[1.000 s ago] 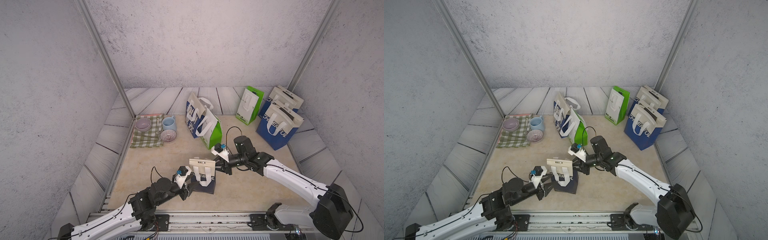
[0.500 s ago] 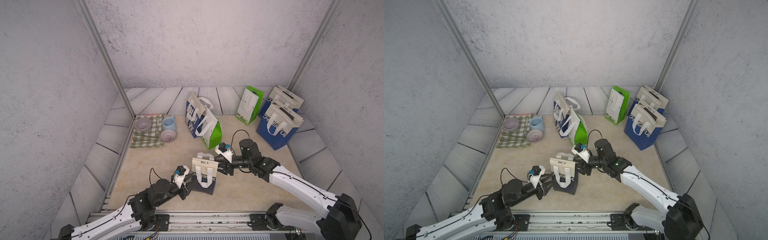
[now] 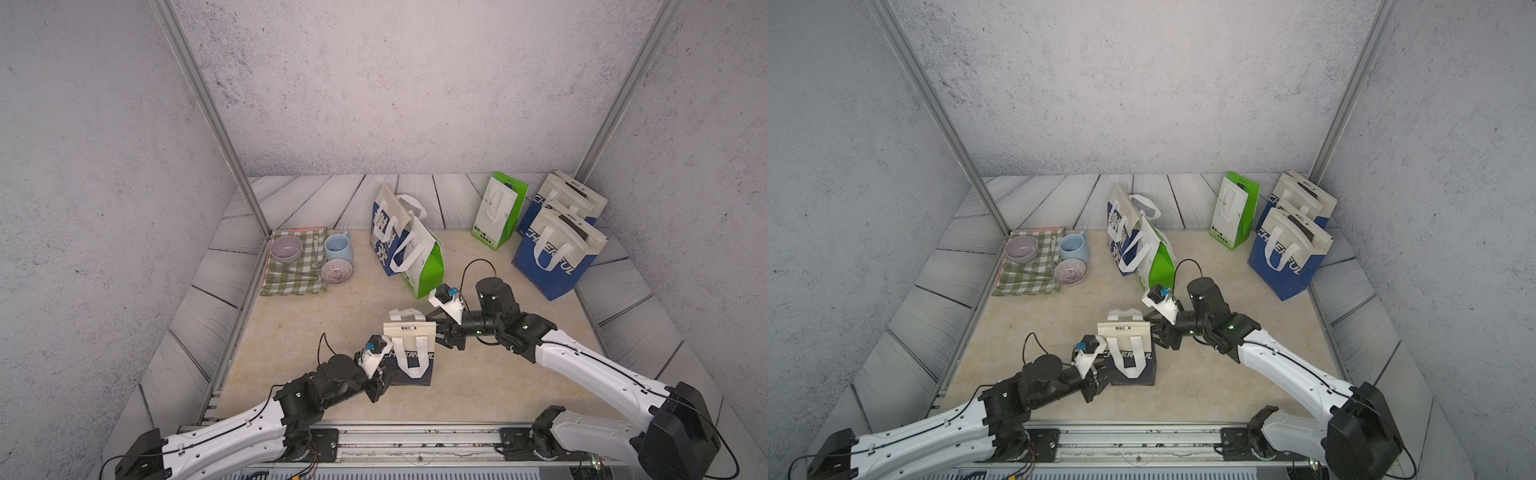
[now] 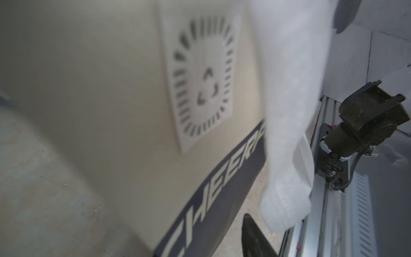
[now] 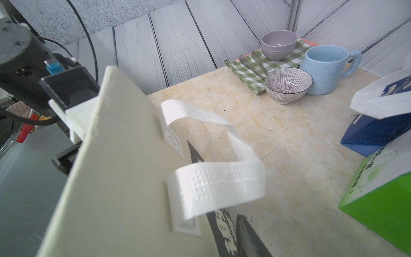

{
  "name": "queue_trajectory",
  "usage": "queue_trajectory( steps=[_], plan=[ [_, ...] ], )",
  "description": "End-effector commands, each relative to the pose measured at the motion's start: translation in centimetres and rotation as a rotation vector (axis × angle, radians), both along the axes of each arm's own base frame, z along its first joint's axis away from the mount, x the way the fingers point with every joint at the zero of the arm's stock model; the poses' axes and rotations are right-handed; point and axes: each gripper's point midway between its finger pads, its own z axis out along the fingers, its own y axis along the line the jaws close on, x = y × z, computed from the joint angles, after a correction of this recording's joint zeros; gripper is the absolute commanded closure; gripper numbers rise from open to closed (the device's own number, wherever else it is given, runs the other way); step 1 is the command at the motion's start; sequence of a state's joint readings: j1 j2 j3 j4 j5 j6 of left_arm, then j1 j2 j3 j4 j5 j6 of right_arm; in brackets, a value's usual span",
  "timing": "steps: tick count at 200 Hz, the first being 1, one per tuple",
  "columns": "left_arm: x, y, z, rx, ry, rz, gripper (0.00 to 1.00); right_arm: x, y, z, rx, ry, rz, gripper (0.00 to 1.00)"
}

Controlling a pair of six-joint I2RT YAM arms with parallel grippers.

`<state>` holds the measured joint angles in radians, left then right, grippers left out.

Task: Open the takeout bag
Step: Place the takeout bag at the center of the board, then open the takeout bag at the center of the board.

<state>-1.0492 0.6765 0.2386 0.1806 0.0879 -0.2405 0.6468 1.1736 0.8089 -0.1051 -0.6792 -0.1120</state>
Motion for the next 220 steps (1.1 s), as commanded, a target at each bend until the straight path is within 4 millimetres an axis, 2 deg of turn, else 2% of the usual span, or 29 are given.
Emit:
queue_trajectory(
  steps=[1,33,45,66,84,96,121,138,155,173,187,204,220],
  plan=[
    [-1.3,-1.3,1.5,-0.086,-0.017,-0.101,0.64,1.7,0.3,1.0,0.01,-0.038,-0.051,0.5],
    [-1.1,-1.1,1.5,-0.096,-0.022,-0.087,0.73,3.6,0.3,2.1,0.027,-0.004,-0.128,0.47],
    [-0.9,-0.9,1.7,-0.103,-0.028,-0.072,0.81,4.3,-0.2,3.3,0.078,0.077,-0.191,0.45],
    [-0.6,-0.6,2.0,-0.118,-0.041,-0.045,0.92,3.6,-1.1,4.7,0.132,0.127,-0.219,0.42],
    [-0.5,-0.5,1.9,-0.13,-0.049,-0.035,0.95,3.2,-2.6,4.6,0.12,0.168,-0.305,0.39],
    [-0.3,-0.4,1.9,-0.137,-0.052,-0.024,1.0,2.6,-3.6,4.5,0.106,0.176,-0.344,0.39],
    [0.1,-0.4,2.1,-0.149,-0.056,-0.002,1.0,2.4,-5.9,5.0,0.12,0.204,-0.482,0.37],
    [0.3,-0.5,2.4,-0.161,-0.059,0.008,1.0,1.8,-7.1,6.6,0.193,0.247,-0.553,0.38],
    [0.6,-0.6,2.8,-0.177,-0.064,0.018,1.0,1.3,-7.8,8.8,0.37,0.427,-0.646,0.4],
    [1.0,-0.7,3.0,-0.185,-0.075,0.034,1.0,0.5,-7.3,10.9,0.606,0.645,-0.623,0.39],
    [1.3,-0.8,3.2,-0.188,-0.084,0.047,1.0,0.1,-6.8,12.3,0.751,0.747,-0.576,0.39],
    [1.8,-1.2,3.4,-0.19,-0.09,0.059,1.0,-0.6,-6.0,13.3,0.754,0.773,-0.554,0.4],
    [2.2,-1.7,3.4,-0.178,-0.095,0.066,1.0,-0.8,-4.9,12.7,0.696,0.824,-0.572,0.42]
  ],
)
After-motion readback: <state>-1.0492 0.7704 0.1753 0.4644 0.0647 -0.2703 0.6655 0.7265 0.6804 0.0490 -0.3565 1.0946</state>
